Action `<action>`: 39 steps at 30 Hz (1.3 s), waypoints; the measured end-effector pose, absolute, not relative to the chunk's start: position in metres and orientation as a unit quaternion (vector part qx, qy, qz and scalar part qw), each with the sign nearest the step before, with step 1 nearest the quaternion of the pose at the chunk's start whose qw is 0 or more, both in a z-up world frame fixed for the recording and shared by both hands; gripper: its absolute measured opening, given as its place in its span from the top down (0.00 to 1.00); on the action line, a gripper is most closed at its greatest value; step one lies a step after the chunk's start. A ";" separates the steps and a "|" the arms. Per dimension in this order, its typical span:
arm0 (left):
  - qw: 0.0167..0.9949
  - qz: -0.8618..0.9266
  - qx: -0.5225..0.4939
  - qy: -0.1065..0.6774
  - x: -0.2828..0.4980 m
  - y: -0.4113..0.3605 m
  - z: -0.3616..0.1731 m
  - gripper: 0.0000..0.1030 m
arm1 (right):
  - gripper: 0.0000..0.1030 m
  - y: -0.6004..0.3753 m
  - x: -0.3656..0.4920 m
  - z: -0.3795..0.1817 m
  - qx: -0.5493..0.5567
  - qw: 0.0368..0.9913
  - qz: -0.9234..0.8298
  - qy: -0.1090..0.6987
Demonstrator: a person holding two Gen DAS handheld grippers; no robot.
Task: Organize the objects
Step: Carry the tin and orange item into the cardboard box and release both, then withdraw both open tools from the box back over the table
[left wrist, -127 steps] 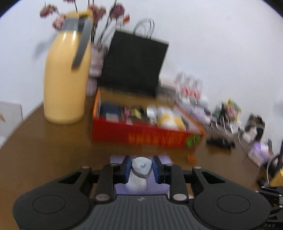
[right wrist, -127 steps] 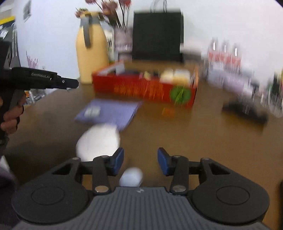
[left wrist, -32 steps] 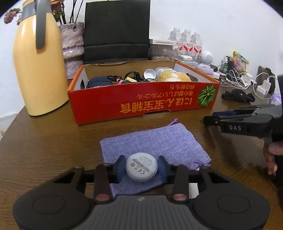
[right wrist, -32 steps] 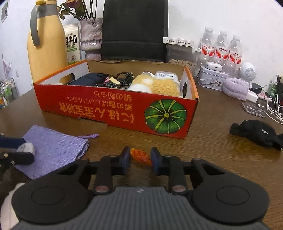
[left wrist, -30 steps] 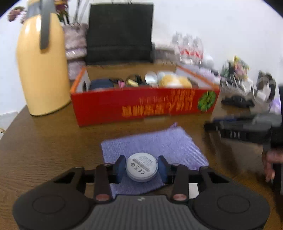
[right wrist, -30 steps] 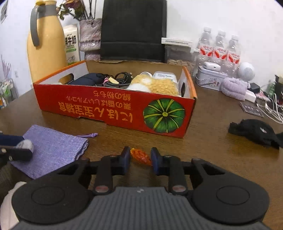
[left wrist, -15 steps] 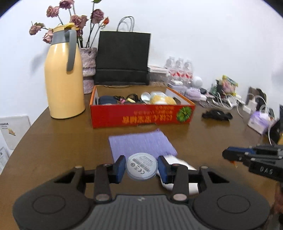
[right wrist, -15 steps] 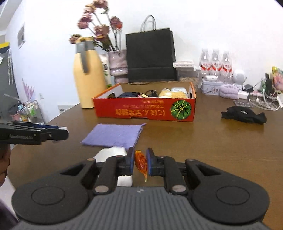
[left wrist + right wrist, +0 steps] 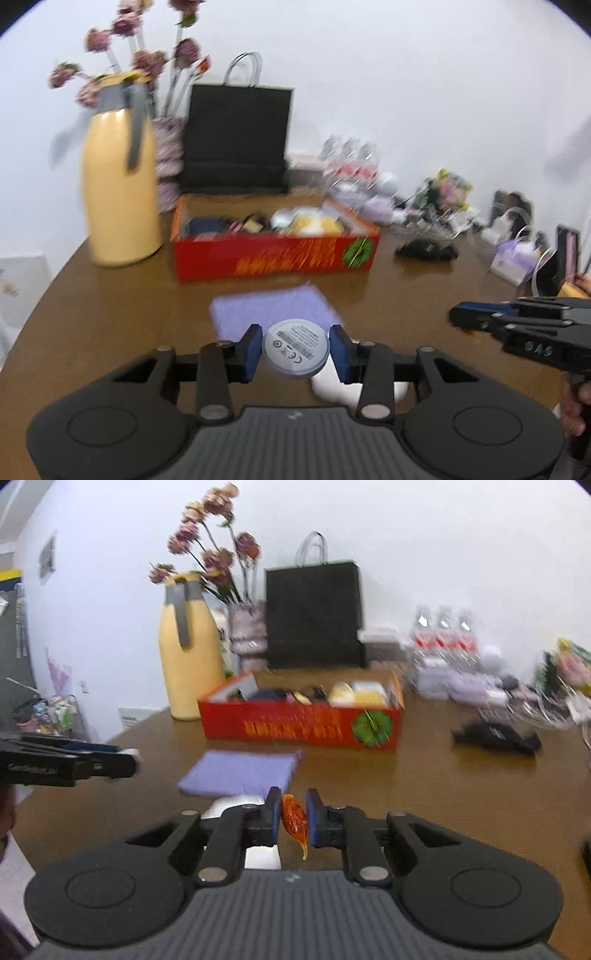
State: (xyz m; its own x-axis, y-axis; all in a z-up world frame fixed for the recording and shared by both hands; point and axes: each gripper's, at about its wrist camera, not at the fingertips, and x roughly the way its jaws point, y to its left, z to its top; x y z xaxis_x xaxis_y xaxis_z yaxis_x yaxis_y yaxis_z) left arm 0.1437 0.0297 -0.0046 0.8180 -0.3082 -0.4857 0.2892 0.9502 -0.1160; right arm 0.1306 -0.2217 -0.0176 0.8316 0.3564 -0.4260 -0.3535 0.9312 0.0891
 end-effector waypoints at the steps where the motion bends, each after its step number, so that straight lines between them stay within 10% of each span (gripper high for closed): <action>1: 0.953 -0.166 -0.022 0.253 0.160 0.030 0.001 0.63 | 0.86 -0.220 0.144 -0.011 0.006 0.957 0.196 0.214; 15: 0.941 -0.132 0.023 0.311 0.414 -0.020 -0.015 0.64 | 0.85 -0.194 0.407 0.002 0.125 0.932 0.213 0.264; 20: 0.937 -0.157 -0.029 0.312 0.429 -0.014 -0.037 0.26 | 0.83 -0.195 0.435 -0.031 0.170 0.918 0.197 0.300; 39: 0.963 -0.131 -0.022 0.236 0.241 0.040 0.032 0.15 | 0.12 -0.214 0.257 0.002 0.026 0.934 0.245 0.258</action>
State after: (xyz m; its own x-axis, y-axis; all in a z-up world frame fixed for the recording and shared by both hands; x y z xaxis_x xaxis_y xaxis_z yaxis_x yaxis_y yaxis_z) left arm 0.2405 0.0403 0.0321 0.8541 -0.2634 -0.4484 0.2423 0.9645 -0.1051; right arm 0.2569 -0.2137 0.0022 0.7469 0.4707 -0.4697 -0.4438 0.8789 0.1750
